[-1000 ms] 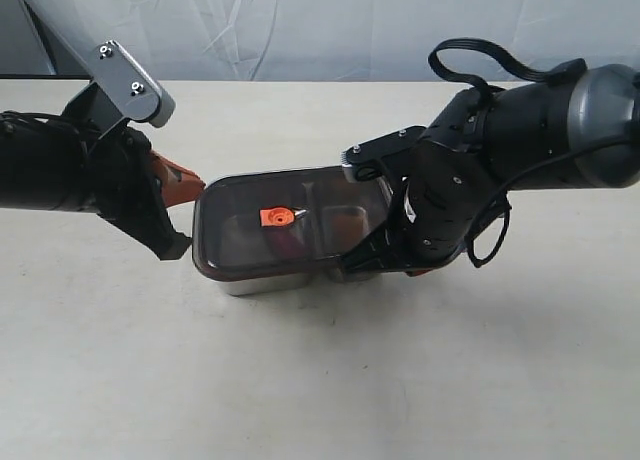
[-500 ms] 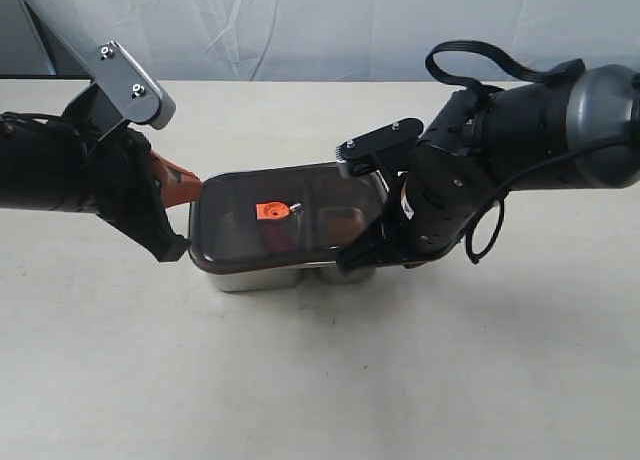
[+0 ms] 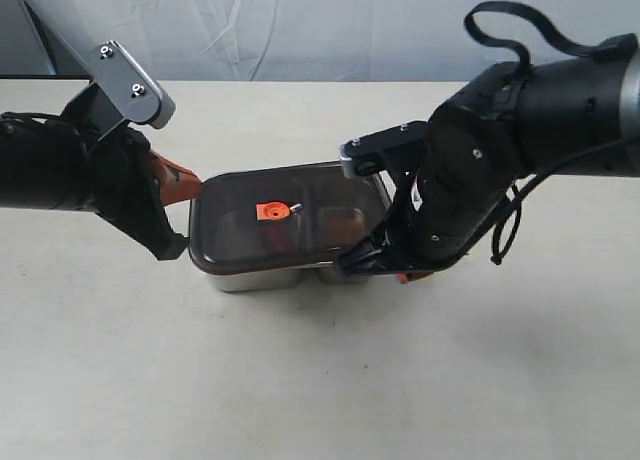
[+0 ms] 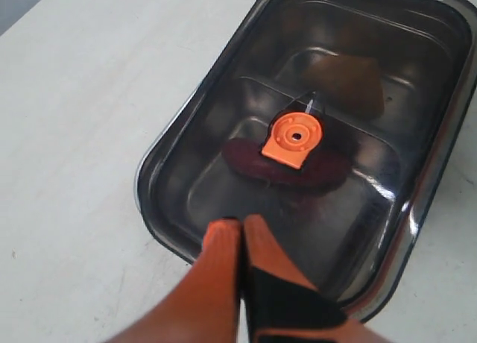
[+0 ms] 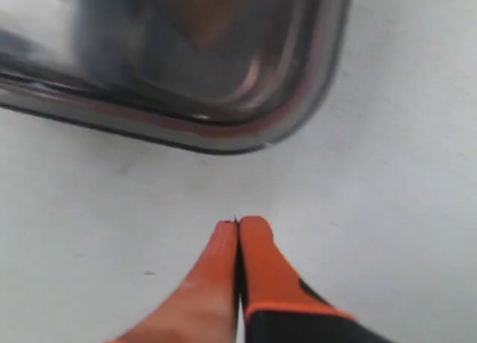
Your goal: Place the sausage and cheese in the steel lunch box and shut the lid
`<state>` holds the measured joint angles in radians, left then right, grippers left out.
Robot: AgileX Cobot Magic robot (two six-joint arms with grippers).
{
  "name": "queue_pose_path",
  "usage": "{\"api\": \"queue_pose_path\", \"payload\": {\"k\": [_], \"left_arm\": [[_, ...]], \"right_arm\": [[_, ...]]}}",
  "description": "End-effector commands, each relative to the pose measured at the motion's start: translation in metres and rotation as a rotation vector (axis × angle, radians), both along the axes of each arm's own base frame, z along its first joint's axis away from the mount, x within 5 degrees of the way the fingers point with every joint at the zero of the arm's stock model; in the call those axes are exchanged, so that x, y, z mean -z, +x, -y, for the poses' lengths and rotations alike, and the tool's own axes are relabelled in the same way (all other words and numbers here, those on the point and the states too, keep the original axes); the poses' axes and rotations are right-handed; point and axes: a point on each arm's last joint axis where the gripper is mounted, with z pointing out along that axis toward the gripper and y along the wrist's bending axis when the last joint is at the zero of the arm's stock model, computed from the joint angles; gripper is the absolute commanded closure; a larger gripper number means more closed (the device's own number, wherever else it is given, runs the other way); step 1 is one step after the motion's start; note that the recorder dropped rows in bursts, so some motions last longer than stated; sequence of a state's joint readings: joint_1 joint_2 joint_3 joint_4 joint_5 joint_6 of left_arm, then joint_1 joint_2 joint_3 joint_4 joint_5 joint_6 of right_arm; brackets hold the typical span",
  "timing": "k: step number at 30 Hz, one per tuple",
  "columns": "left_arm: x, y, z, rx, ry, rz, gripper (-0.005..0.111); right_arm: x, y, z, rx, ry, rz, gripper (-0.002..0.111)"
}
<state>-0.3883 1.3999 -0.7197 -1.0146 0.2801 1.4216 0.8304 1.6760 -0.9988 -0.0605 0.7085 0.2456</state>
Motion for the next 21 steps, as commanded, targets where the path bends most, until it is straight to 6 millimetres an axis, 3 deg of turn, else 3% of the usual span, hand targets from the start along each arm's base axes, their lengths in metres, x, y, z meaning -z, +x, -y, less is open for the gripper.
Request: {"api": "queue_pose_path", "payload": {"k": [1, 10, 14, 21], "left_arm": [[-0.014, 0.000, -0.006, -0.090, -0.023, 0.078, 0.107], [-0.064, -0.005, -0.041, -0.274, -0.046, 0.341, 0.107], [-0.068, -0.007, -0.055, -0.301, -0.061, 0.328, 0.107], [-0.070, -0.010, -0.055, -0.287, -0.071, 0.318, 0.107]], "right_arm": [[-0.012, -0.007, -0.021, -0.085, 0.233, -0.013, 0.108], [0.012, -0.026, -0.073, -0.221, 0.311, -0.003, 0.108], [0.021, -0.021, -0.098, -0.248, 0.323, 0.021, 0.108], [0.033, -0.011, -0.113, -0.245, 0.318, 0.009, 0.108]]}}
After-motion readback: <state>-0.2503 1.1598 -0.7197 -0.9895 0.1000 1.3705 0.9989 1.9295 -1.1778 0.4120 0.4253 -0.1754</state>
